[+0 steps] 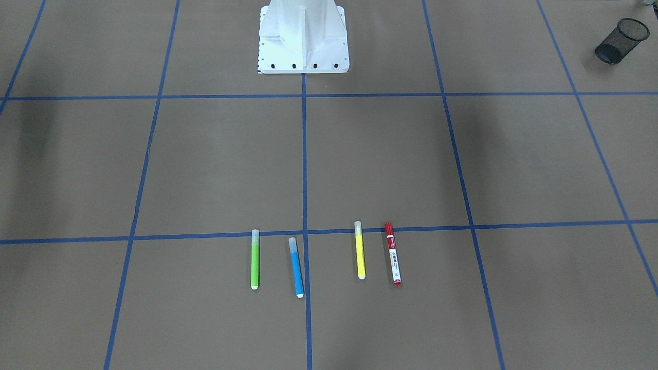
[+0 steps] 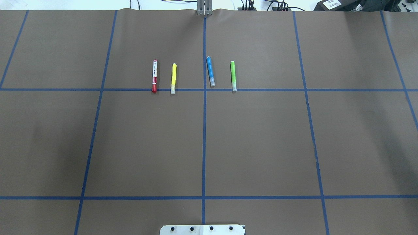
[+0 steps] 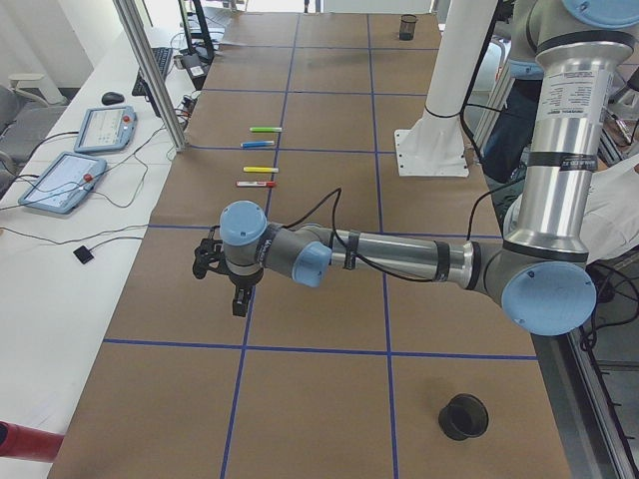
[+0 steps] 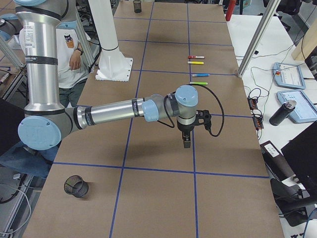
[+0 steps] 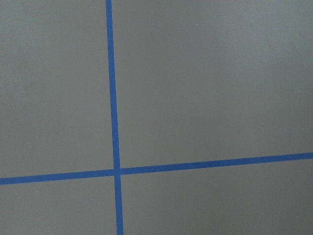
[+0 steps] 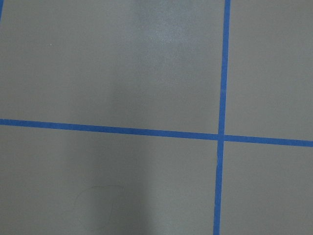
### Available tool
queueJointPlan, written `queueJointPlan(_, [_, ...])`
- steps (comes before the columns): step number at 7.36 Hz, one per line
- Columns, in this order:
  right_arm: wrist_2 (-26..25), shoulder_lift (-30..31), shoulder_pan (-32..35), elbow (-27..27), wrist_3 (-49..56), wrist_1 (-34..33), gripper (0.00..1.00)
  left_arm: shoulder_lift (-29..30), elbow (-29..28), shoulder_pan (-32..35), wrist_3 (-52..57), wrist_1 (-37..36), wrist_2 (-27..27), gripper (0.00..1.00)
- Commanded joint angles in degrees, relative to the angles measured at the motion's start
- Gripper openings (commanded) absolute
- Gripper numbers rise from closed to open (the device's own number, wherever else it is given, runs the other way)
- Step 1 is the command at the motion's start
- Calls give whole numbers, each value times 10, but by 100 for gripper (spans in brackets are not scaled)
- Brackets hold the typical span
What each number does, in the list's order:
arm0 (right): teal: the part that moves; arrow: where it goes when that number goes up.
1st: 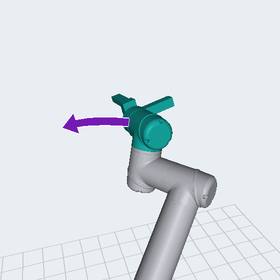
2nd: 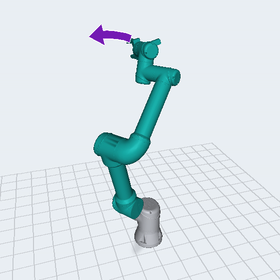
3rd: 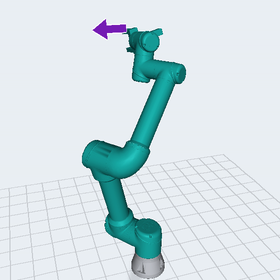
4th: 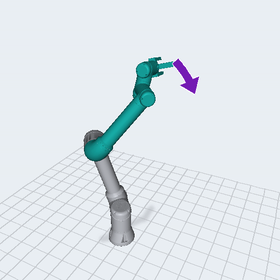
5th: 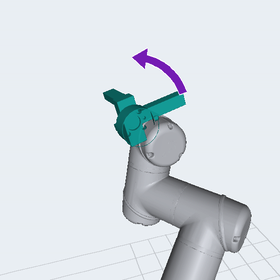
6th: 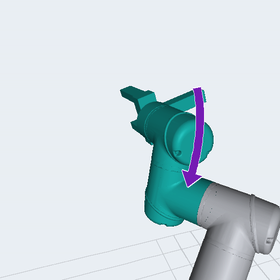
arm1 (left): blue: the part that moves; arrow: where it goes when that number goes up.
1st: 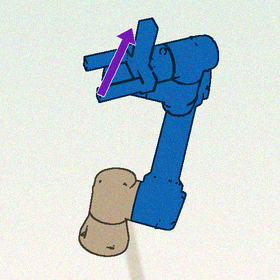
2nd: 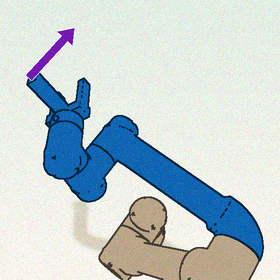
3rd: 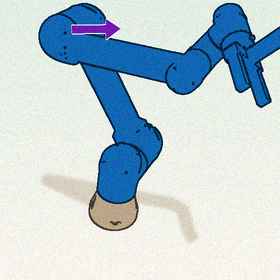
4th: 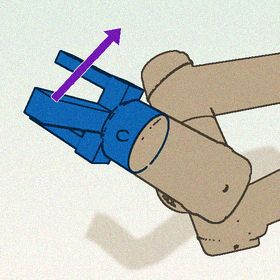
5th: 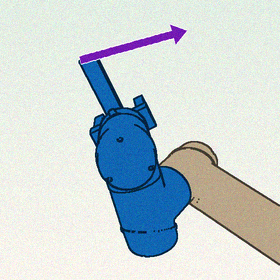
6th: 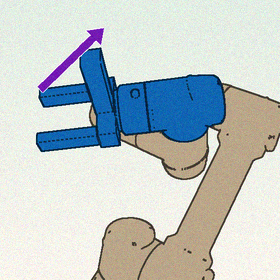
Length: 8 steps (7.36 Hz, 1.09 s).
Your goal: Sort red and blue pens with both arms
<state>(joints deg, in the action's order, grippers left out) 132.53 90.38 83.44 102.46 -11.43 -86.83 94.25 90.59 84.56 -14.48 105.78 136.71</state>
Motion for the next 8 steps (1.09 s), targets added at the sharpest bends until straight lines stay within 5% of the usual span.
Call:
queueJointPlan(1, [0, 0, 0, 1, 0, 0, 100, -4, 2, -1, 6, 7, 1, 100])
queueJointPlan(8, [2, 23, 8, 33, -7, 1, 100, -70, 44, -4, 75, 0, -9, 100])
